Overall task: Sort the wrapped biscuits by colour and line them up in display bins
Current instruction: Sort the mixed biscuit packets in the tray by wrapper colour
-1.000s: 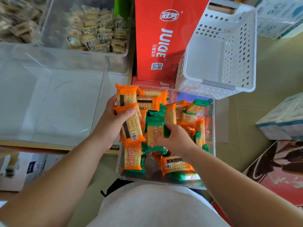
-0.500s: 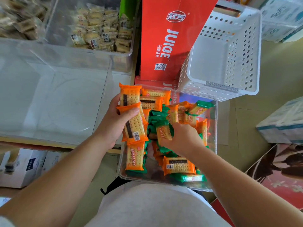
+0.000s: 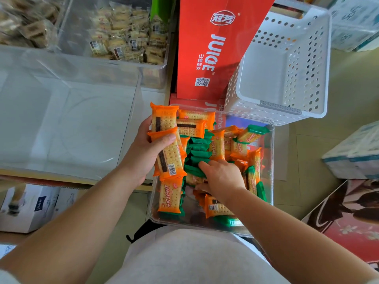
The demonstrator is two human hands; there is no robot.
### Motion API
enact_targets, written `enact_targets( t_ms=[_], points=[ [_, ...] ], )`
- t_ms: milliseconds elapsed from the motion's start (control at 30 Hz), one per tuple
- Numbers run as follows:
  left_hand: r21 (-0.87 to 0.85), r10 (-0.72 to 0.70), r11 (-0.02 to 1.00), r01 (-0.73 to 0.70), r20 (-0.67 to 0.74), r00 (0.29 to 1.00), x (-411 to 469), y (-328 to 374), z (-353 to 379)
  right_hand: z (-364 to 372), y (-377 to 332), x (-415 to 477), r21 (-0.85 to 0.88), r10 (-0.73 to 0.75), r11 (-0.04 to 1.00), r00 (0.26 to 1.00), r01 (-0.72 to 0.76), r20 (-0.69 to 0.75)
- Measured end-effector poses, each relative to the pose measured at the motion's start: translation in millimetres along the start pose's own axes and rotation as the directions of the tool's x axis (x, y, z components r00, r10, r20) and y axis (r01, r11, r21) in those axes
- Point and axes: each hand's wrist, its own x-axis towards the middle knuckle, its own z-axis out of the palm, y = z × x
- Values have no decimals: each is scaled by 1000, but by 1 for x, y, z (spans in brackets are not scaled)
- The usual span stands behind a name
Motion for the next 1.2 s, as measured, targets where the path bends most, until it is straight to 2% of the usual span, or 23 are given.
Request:
enact_targets(
  t_ms=[67, 133, 200, 300, 367, 467, 533, 633, 800, 900, 1100, 1200],
  points=[
    [0, -1, 1000, 1, 2, 1000, 0, 0, 0, 7, 8, -1, 6, -88, 996, 995, 88, -45],
    [7, -6, 1000, 6, 3, 1000, 1, 0, -1, 11, 12, -3, 16, -101, 995, 991, 103, -90],
    [17, -11, 1000, 11, 3, 1000, 1, -1, -1, 10, 8, -4, 51, 4, 999, 996, 0, -90],
    [17, -10, 1000, 10, 1, 1000, 1, -1, -1, 3, -3, -1, 143, 294, 948, 954, -283, -57],
    [13, -6, 1000, 6, 1, 1000, 0, 0, 0, -1, -7, 4, 132, 333, 936, 942, -327, -25],
    [15, -7, 1000, 7, 5, 1000, 0, 1, 1, 1, 1, 3, 85, 230, 970, 973, -229, -2],
    [15, -9, 1000, 9, 8, 1000, 0, 1, 1, 6, 15, -1, 99, 105, 989, 992, -111, 72],
    [16, -5, 1000, 5, 5, 1000, 0, 1, 0, 6, 27, -4, 142, 6, 989, 983, -33, 183],
    [44, 0, 999, 0, 14, 1000, 1, 2, 1, 0, 19, 4, -47, -103, 992, 955, 120, 280],
    [50, 3, 999, -4, 8, 1000, 0, 3, 2, -6, 19, 11, -138, -133, 971, 922, 195, 364],
    [33, 1, 999, -1, -7, 1000, 0, 2, 3, -8, 23, 20, -118, -128, 972, 876, 204, 465],
    [30, 6, 1000, -6, -7, 1000, 0, 1, 2, -12, 22, 18, -111, -131, 974, 890, 198, 436]
  ],
)
